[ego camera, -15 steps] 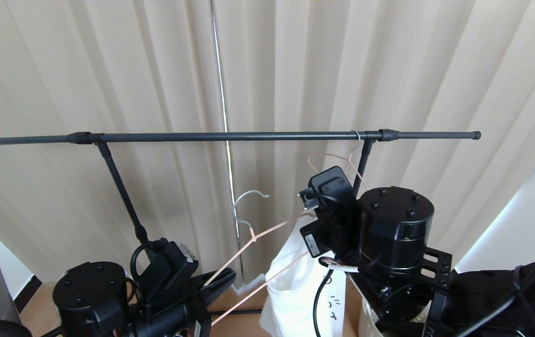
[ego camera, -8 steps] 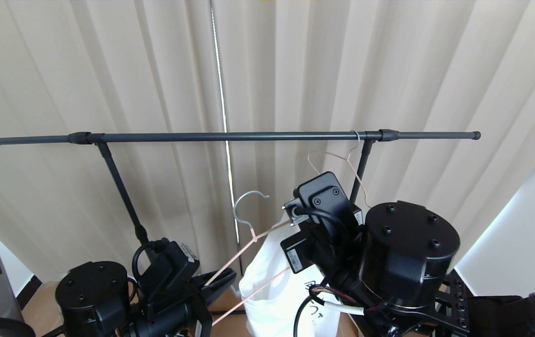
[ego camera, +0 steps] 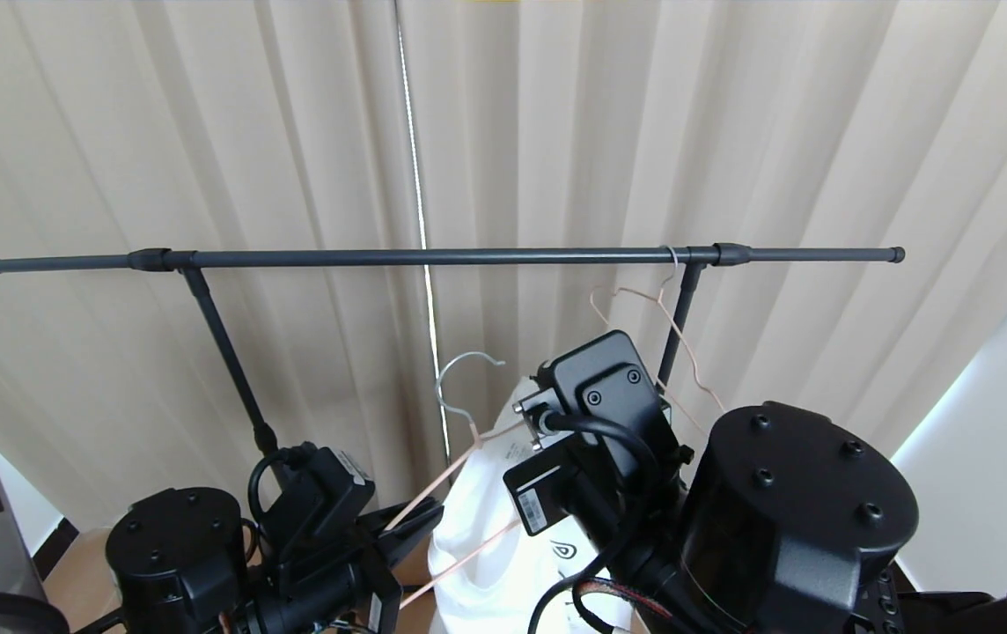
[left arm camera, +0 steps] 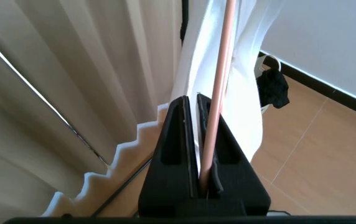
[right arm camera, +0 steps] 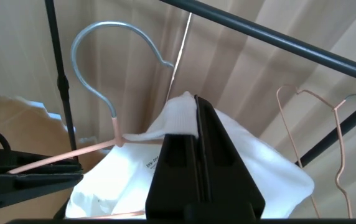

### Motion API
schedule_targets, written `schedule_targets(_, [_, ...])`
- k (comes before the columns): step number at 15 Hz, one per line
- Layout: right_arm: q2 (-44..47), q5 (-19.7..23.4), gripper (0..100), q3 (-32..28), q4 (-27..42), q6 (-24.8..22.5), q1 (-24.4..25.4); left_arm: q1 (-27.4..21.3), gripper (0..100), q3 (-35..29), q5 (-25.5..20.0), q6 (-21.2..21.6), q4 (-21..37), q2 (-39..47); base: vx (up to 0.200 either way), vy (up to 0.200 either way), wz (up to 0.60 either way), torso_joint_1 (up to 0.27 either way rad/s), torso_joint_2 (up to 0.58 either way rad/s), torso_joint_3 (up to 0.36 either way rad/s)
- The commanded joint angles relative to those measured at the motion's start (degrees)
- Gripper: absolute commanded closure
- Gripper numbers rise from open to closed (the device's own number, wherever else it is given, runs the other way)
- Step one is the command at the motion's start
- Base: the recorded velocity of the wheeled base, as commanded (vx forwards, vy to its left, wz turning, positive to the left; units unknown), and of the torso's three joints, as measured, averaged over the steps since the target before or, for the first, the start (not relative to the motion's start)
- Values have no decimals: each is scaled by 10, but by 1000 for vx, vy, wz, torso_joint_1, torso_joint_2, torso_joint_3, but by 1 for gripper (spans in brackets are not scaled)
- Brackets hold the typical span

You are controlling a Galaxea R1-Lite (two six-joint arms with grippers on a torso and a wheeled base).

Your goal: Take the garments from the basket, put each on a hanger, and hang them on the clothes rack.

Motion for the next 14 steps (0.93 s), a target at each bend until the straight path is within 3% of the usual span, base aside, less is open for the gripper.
schedule_targets(1, [1,2,100,1,0,0,1,0,100,-1,0,0,-1,-2,0,0,0,0,0,0])
schedule_targets(3, [0,2,100,2,-1,0,1,-1,100,0,0,1,-1,-4,0,0,0,0,0,0])
schedule_targets(4, [0,2,0,0,-1,0,-1,-1,100,0,0,1,-1,-7,0,0,0,0,0,0])
schedule_targets(14, [8,-2,0,-21,-26,-2,-38,-13,100,5,-2,1,-1,-37,0,0,0,0,0,0])
